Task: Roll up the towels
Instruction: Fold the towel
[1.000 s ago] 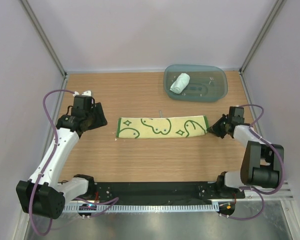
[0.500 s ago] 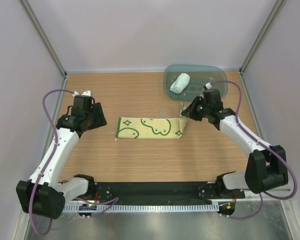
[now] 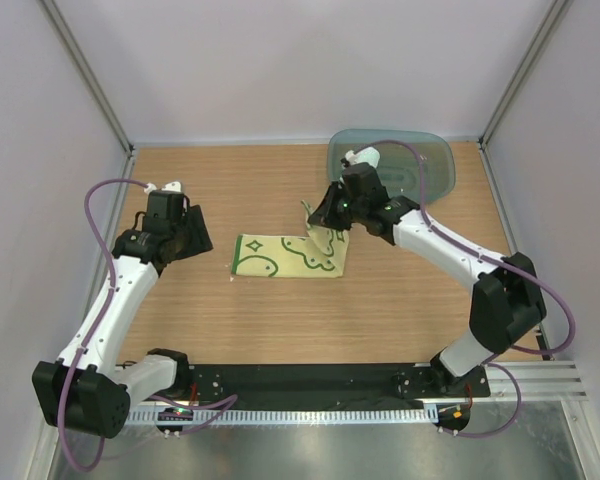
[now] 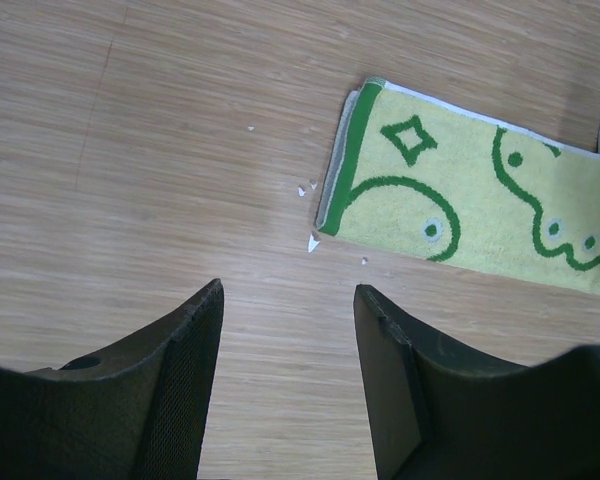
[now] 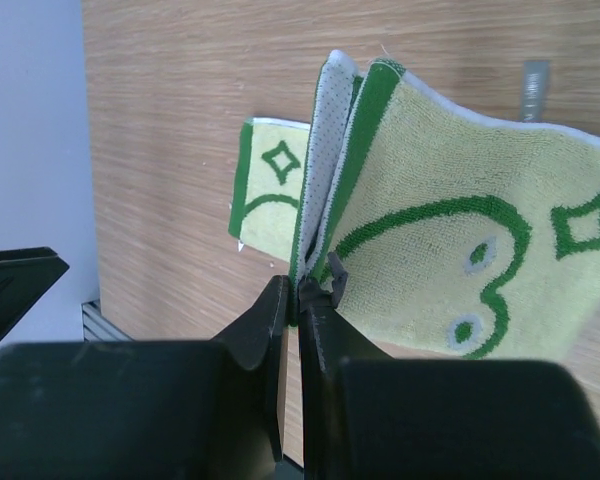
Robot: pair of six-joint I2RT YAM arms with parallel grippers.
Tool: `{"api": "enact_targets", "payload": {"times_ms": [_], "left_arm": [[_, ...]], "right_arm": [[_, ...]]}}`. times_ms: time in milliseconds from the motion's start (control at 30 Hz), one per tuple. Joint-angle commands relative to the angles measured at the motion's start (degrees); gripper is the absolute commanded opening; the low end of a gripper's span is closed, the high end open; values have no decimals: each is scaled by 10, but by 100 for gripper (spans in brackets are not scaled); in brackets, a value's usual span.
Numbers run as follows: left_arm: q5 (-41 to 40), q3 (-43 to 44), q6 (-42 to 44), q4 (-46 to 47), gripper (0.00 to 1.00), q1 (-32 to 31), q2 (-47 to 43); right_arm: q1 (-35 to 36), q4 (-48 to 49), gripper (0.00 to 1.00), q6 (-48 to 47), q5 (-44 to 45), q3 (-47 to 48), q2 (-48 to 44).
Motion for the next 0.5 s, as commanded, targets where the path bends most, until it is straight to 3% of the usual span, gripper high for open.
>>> {"api": "enact_targets", "payload": {"times_ms": [0,467], "left_arm": [[-11,14,7,1,56,3,-14],[-10,14,7,-1,57,2,-13]], "right_arm": [[32,13,1,9,28,55,21],[129,42,1,14,52,129,144]]}}
